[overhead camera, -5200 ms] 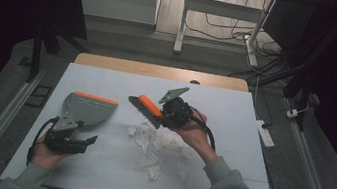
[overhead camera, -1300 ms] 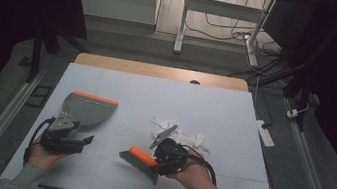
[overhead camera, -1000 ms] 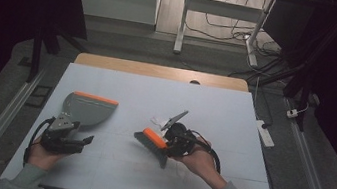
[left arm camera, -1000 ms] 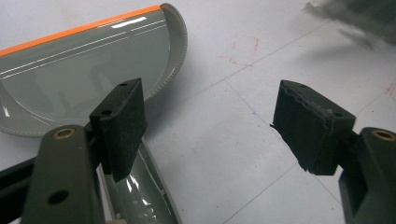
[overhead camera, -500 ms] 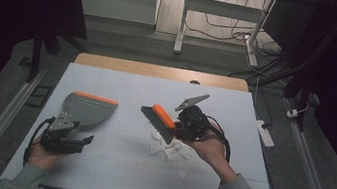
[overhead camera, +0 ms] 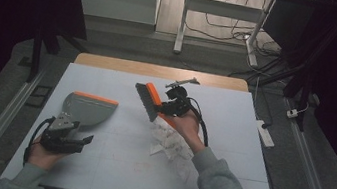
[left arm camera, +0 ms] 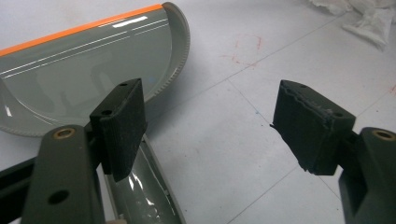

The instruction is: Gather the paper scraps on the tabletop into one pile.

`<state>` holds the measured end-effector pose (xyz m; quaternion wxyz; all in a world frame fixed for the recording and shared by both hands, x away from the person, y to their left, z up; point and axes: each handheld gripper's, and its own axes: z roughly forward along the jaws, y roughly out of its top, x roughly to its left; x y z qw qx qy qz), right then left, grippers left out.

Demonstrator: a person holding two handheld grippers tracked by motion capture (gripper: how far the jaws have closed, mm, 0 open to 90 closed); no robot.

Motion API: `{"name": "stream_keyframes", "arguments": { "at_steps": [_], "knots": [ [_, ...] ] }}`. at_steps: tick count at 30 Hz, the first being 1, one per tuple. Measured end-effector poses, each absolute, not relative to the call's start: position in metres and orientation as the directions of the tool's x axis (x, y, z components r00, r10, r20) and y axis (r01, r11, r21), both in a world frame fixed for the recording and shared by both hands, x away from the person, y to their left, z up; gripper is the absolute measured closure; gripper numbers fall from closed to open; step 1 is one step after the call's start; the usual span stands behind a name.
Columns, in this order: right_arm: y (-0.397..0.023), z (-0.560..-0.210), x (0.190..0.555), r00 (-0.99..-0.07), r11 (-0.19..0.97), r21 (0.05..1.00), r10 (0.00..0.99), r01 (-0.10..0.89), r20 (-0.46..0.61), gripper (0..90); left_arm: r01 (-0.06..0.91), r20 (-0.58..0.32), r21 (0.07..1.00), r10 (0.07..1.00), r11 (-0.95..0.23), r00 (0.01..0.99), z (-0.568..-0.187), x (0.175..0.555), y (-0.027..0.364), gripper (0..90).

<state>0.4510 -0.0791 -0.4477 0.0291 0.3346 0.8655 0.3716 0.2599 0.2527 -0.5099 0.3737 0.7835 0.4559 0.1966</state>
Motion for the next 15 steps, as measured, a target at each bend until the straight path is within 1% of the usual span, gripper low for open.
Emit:
{"name": "stream_keyframes", "arguments": {
  "at_steps": [2,4,6,11,15],
  "knots": [
    [-0.075,-0.458,0.459,-0.761,0.492,0.651,0.612,0.578,0.215,70.1,0.566,-0.031,0.765,0.861,-0.306,0.508,-0.51,0.26,0.253,26.3],
    [-0.075,-0.467,0.464,-0.752,0.511,0.631,0.633,0.585,0.184,70.1,0.567,-0.034,0.765,0.86,-0.305,0.509,-0.51,0.26,0.253,26.3],
    [-0.082,-0.471,0.466,-0.732,0.505,0.619,0.659,0.602,0.175,70.1,0.567,-0.035,0.765,0.86,-0.305,0.509,-0.51,0.26,0.254,26.3],
    [-0.105,-0.466,0.458,-0.715,0.53,0.587,0.688,0.612,0.125,70.1,0.566,-0.024,0.758,0.854,-0.323,0.52,-0.512,0.261,0.249,26.3],
    [-0.12,-0.458,0.446,-0.715,0.528,0.6,0.691,0.601,0.108,70.1,0.564,-0.022,0.76,0.853,-0.324,0.521,-0.511,0.26,0.248,26.3]
  ]
}}
